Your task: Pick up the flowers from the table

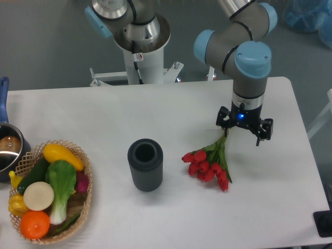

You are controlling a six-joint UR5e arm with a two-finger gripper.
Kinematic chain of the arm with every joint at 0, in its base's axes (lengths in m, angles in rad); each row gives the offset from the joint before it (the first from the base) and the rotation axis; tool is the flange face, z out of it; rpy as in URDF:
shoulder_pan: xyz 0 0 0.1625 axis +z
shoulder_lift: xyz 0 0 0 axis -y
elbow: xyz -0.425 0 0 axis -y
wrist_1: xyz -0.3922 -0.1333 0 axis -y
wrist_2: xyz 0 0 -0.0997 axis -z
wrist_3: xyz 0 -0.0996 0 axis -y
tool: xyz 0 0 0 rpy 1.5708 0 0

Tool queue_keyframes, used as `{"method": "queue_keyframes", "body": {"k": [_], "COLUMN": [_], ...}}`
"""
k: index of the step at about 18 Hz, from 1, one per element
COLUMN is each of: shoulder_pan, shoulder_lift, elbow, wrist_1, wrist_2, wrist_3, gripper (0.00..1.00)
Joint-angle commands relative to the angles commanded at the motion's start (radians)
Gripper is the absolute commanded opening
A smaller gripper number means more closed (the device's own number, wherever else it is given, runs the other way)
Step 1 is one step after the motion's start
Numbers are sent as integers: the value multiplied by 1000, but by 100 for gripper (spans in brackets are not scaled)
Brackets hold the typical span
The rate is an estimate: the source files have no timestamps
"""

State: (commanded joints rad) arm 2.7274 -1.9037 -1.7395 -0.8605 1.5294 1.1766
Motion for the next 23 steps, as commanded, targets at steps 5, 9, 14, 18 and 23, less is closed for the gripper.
{"method": "queue_keyframes", "body": {"k": [5, 9, 14, 18, 23], "shoulder_pan": [2, 0, -3, 2, 28], "shoulder_lift": [9, 9, 0, 0, -3], "elbow": [6, -6, -15, -15, -29], "wrist_1": [-2, 2, 3, 2, -5], "wrist_2": [18, 11, 12, 21, 21], "wrist_3": [-2, -12, -11, -8, 26], "gripper": [100, 100, 100, 100, 100]}}
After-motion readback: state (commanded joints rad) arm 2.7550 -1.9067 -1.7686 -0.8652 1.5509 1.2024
